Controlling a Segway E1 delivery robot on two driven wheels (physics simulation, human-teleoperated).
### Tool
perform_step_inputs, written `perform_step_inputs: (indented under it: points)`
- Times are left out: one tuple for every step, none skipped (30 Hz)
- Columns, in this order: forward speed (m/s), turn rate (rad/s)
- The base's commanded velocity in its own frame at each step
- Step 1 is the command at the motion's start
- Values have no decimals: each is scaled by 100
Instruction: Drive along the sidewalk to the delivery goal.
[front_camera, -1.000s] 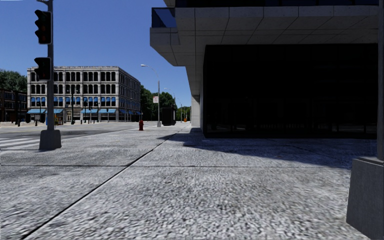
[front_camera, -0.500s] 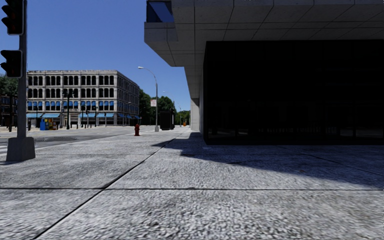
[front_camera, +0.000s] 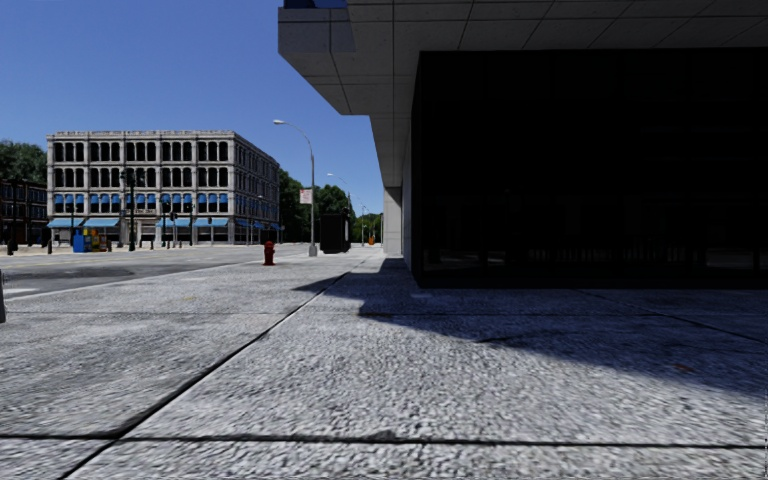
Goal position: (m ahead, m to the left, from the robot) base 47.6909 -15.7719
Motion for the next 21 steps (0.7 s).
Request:
perform_step_inputs:
  points:
    - [168,0]
    - [200,0]
    - [200,0]
    - [200,0]
    - [200,0]
    - [200,0]
    - [200,2]
    - [200,11]
    - [200,14]
    - [200,20]
    - [200,24]
    - [200,24]
    - [200,31]
    - [200,32]
    - [200,33]
    - [200,33]
    - [200,33]
    - [200,33]
    - [200,33]
    - [200,33]
    - [200,33]
